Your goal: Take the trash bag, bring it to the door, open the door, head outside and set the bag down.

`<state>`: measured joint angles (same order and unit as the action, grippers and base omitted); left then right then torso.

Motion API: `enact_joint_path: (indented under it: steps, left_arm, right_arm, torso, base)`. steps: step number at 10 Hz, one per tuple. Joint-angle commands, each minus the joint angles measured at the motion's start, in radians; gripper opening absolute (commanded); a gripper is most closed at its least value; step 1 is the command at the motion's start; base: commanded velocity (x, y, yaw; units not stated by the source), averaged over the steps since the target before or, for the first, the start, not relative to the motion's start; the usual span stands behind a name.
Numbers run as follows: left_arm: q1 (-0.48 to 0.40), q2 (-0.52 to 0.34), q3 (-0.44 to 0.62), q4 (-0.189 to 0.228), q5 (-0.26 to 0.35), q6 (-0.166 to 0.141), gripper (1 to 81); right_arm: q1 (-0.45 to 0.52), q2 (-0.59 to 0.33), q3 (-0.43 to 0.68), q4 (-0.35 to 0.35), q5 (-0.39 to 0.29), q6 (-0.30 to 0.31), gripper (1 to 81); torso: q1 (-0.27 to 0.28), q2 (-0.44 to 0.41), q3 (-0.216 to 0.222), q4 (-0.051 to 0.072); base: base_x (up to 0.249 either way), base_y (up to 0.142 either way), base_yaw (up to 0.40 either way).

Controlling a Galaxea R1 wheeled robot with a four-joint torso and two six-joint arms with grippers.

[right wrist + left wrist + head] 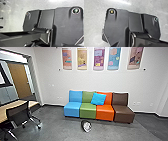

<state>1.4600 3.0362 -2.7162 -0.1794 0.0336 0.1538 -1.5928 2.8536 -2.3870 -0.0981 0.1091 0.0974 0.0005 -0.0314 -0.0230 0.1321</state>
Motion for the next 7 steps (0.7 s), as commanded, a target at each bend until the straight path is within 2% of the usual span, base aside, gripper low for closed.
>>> enact_joint_path:
  steps: [1,3,7]
  left_arm:
    - [-0.059,0.001,0.004,0.003,0.058,0.001,81.1]
    - [-0.059,0.000,0.004,0.001,0.058,0.001,81.1]
    - [-0.059,0.000,0.004,0.001,0.058,0.001,81.1]
  right_arm:
    - [0.041,-0.004,0.008,-0.017,-0.049,-0.010,81.1]
    - [0.041,-0.004,0.005,-0.017,-0.049,-0.010,81.1]
    - [0.044,-0.004,0.002,-0.017,-0.049,-0.008,81.1]
  torso:
    - [0.000,0.000,0.000,0.000]
    - [0.000,0.000,0.000,0.000]
    - [0.000,0.000,0.000,0.000]
  base:
    - [0.159,0.000,0.000]
    - [0.159,0.000,0.000]
    - [0.158,0.064,0.000]
